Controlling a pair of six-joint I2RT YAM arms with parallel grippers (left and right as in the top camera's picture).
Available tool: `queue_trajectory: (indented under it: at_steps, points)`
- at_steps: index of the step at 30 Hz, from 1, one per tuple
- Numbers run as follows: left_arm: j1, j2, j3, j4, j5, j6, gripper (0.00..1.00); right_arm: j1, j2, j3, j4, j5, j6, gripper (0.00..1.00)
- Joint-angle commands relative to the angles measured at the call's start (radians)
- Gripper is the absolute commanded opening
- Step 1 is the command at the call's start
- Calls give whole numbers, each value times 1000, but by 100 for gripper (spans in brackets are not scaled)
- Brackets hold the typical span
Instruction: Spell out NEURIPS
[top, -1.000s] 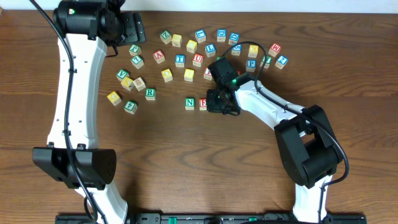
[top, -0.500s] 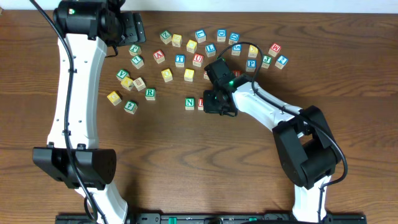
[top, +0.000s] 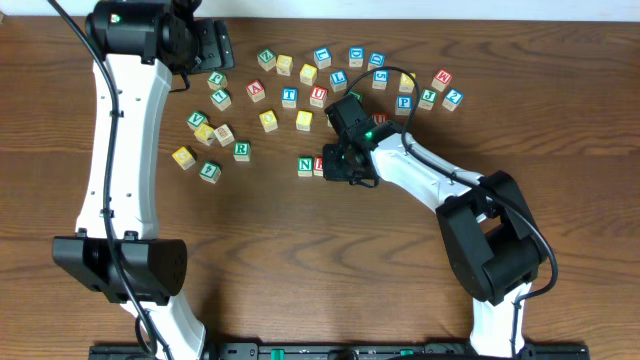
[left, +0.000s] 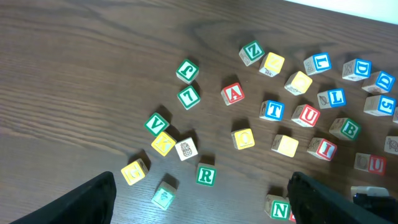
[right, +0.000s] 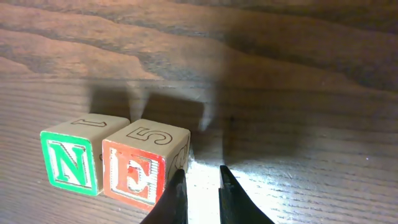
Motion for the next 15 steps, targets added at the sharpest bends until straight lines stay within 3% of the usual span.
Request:
queue_trajectory:
  at_steps: [1,15]
  points:
    - [1,6,-8,-3,-10,-2,87,11,4,-4,6,-2,11,12]
    - [1,6,-8,-3,-10,-2,87,12,4,-4,26,-2,-19,13]
